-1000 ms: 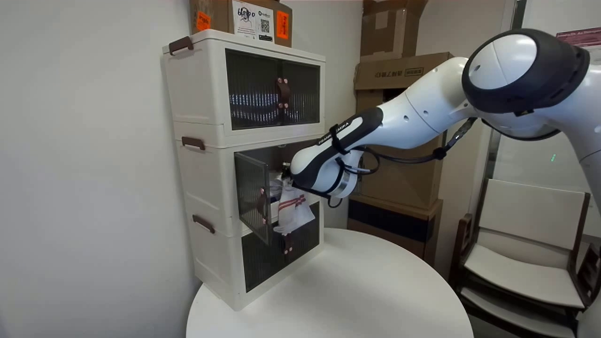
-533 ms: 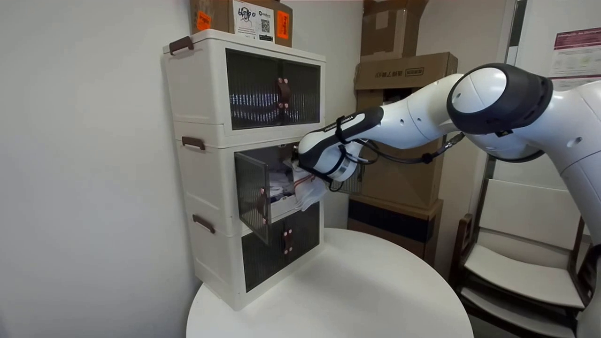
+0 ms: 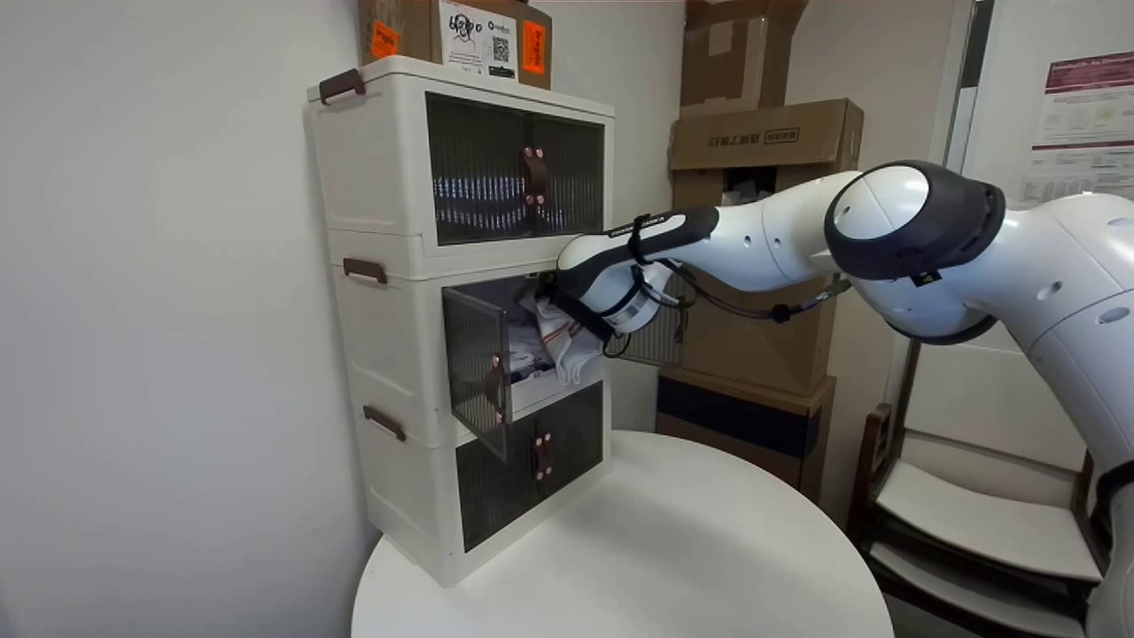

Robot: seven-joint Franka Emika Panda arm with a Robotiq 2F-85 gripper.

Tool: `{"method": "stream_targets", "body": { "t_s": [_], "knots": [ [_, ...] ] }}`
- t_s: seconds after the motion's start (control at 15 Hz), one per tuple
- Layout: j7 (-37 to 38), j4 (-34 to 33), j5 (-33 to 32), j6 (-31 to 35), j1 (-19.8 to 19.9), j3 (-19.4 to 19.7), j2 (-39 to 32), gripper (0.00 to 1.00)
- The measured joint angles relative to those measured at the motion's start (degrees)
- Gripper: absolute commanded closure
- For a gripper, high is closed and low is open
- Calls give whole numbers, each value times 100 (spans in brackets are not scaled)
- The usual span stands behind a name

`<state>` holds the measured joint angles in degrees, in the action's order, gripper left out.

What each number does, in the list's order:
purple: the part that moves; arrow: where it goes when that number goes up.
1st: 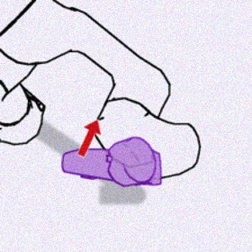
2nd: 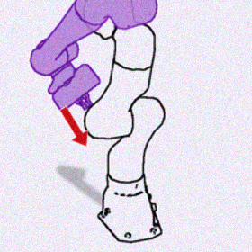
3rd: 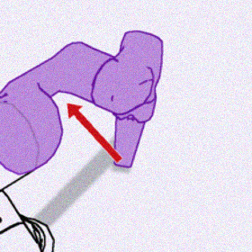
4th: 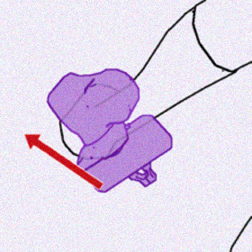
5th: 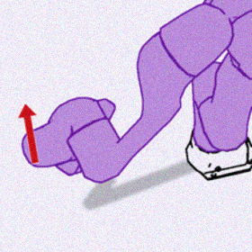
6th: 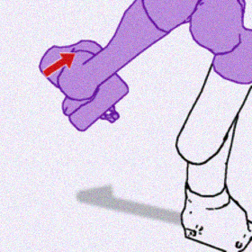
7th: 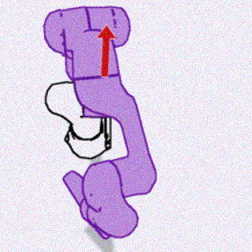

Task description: Put the towel inside the shelf in the middle

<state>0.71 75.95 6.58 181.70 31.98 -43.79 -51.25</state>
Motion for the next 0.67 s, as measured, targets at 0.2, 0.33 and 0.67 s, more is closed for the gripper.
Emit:
{"method": "stream_targets", "body": {
  "t_s": [0.2,0.33,0.67],
  "knots": [
    [-1,-127,0,-187,59,-144,-110,98],
    [-1,-162,0,-358,96,-167,-111,98],
    [-226,-346,121,-929,46,-12,-104,98]
  ]
}}
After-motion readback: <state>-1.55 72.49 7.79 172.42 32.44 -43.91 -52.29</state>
